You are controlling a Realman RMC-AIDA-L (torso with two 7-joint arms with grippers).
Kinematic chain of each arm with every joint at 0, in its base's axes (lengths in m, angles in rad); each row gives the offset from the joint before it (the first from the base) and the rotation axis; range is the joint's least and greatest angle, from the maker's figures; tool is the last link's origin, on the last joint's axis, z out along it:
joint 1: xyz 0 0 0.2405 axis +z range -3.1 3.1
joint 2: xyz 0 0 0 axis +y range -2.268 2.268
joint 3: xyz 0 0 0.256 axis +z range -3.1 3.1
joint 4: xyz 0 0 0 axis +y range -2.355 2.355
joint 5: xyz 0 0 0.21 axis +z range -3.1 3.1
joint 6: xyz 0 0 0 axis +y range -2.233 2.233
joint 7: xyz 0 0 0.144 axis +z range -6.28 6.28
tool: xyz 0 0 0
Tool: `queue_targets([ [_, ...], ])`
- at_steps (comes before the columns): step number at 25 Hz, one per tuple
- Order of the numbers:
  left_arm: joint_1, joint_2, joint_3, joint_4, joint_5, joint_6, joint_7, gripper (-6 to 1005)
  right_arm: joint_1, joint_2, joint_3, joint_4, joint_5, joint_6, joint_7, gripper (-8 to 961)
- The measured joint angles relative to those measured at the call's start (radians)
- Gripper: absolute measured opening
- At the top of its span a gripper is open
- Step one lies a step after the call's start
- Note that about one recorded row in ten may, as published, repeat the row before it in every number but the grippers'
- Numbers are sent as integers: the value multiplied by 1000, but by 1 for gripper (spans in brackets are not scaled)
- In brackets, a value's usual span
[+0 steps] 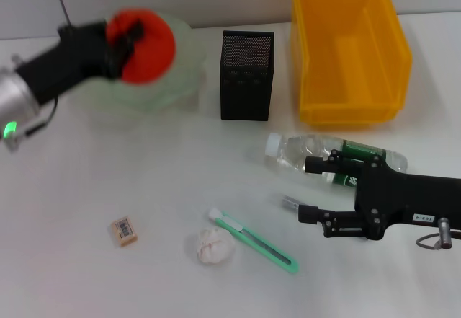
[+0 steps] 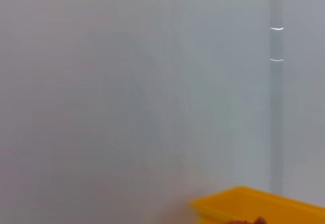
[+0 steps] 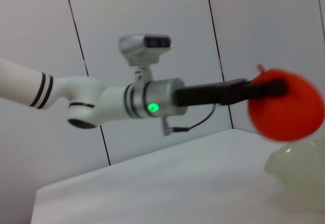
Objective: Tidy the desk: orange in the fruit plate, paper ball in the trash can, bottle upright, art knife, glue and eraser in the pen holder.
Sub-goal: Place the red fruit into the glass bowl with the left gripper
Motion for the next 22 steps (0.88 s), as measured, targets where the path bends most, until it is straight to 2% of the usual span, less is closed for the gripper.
queue_targets([
  [1,-39,-1,0,-4,-28,-104,-3,149,3,0,0,0,0,-1,0,827],
  [2,-39,-1,0,-4,-28,-104,-3,138,3,0,0,0,0,-1,0,827],
  [7,-141,0,19,-55,-43,-335,-3,96,7,0,0,0,0,-3,1,828],
  [12,-185,-3,22,-97,-43,-484,8,75,8,0,0,0,0,-4,5,828],
  [18,-187,-7,23,-111,-64,-552,8,60,7,0,-1,0,1,-4,6,828],
  [22,-180,-7,26,-111,-69,-531,8,193,6,0,-1,0,1,-4,6,828],
])
